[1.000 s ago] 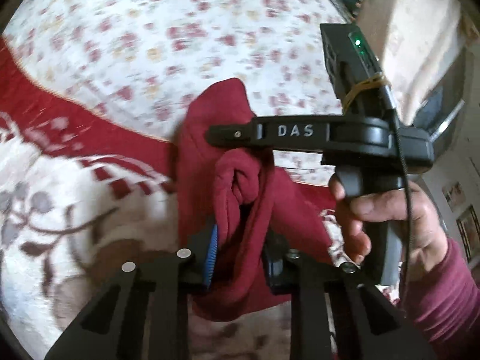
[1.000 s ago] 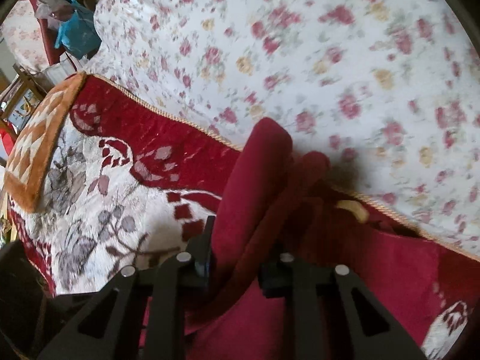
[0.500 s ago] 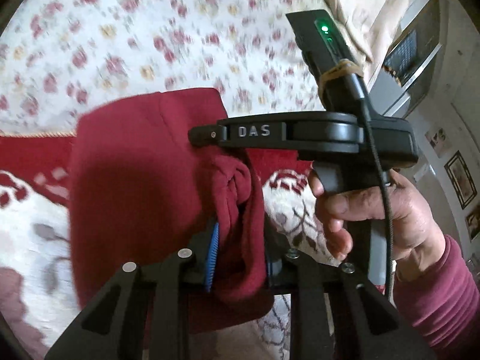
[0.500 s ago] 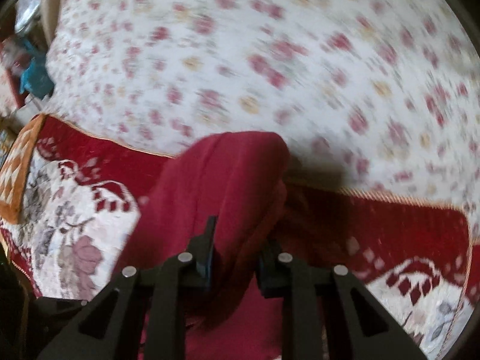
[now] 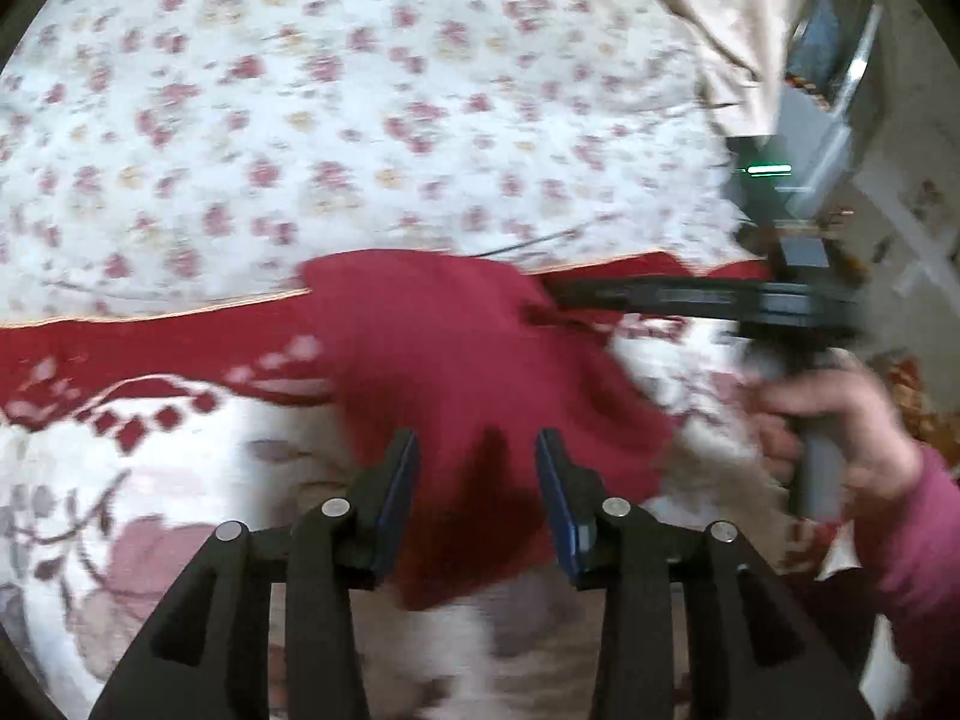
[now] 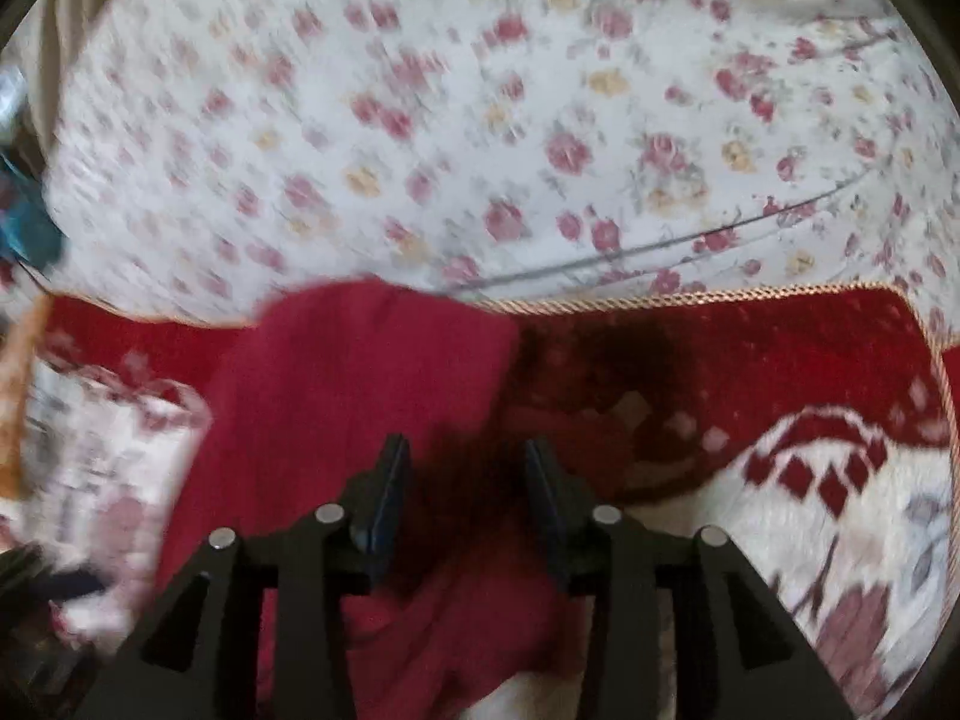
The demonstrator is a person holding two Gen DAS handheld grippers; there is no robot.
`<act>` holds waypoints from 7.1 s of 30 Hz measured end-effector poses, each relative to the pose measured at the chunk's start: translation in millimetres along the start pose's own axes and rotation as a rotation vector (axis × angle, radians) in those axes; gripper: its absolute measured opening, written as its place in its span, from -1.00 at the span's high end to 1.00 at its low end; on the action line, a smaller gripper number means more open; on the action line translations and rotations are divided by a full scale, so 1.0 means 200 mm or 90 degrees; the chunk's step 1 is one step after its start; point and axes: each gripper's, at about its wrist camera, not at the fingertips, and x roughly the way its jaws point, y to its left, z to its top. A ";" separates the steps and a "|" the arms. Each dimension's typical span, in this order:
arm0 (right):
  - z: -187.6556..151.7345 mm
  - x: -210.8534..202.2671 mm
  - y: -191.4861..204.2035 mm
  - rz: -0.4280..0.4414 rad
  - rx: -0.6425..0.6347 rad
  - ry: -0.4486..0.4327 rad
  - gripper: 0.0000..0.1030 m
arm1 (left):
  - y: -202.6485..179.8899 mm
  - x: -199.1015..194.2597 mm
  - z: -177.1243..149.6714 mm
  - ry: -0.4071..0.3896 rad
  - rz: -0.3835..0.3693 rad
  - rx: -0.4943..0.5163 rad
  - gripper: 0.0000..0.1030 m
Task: Fold small clothes
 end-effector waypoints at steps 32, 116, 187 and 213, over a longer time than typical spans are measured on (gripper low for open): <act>-0.33 -0.05 -0.05 0.023 0.050 -0.008 0.67 | -0.03 0.20 -0.10 0.050 0.031 -0.050 0.60; -0.97 -0.65 0.76 0.110 -0.176 -0.062 0.16 | 0.02 -0.48 -0.51 -0.042 0.229 -0.096 0.35; -0.95 -0.53 0.76 -0.063 -0.079 -0.100 -0.79 | -0.01 -0.60 -0.52 -0.117 0.300 -0.058 0.35; -0.95 -0.49 0.76 -0.059 -0.072 -0.088 -0.79 | 0.02 -0.57 -0.54 -0.107 0.298 -0.067 0.35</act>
